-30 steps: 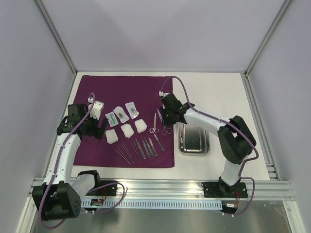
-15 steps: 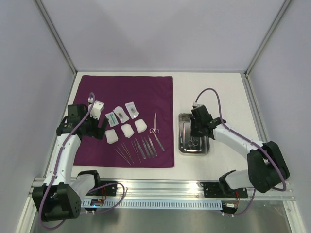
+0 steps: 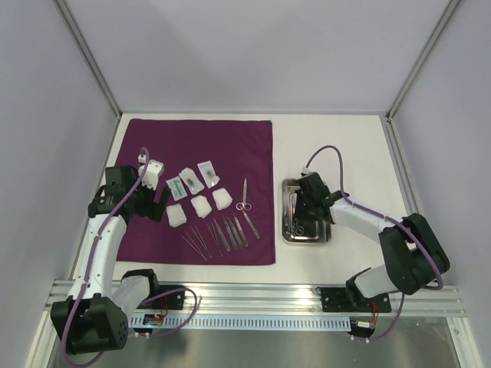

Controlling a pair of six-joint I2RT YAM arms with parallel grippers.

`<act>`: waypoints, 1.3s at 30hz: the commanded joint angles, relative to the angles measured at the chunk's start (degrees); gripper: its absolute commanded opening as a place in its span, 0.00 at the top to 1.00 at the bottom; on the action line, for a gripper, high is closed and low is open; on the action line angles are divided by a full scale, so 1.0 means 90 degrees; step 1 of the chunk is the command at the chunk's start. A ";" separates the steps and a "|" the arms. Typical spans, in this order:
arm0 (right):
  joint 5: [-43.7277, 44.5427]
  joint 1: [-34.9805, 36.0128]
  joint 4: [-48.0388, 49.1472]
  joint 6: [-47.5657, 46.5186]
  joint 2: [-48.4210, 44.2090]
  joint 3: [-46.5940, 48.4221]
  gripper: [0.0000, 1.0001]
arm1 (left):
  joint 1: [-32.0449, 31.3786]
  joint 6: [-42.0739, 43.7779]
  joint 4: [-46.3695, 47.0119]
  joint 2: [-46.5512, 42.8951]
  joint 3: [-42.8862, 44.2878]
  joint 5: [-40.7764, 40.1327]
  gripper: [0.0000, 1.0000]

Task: Prepare the surgical pack

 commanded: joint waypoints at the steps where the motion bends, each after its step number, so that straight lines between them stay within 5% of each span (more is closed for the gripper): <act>1: -0.0035 0.0064 0.0496 0.0360 0.0123 0.0023 0.95 | 0.0032 0.0082 -0.0076 -0.0110 0.0029 0.0076 0.00; 5: 0.0316 0.0152 0.0147 0.0478 -0.0265 0.0101 0.61 | 0.0022 0.0150 -0.0144 -0.0149 0.0058 0.0028 0.00; 8: 0.0999 0.0385 -0.0496 0.0303 -0.0676 0.0598 0.51 | 0.0022 0.0160 -0.0144 -0.0139 0.0087 -0.0031 0.00; 14: 0.1772 0.1176 -0.0920 -0.0108 -0.0172 0.2109 0.50 | 0.0032 0.0024 -0.0076 -0.0052 0.0097 -0.0177 0.00; 27: 0.1372 0.1715 -0.0724 -0.0118 0.3499 0.4855 0.58 | 0.0032 -0.0016 0.0002 0.0076 0.0009 -0.0334 0.00; 39: 0.1587 0.1998 -0.0939 -0.0137 0.4224 0.5414 0.61 | 0.0032 0.0023 0.0139 0.0085 -0.0127 -0.0285 0.00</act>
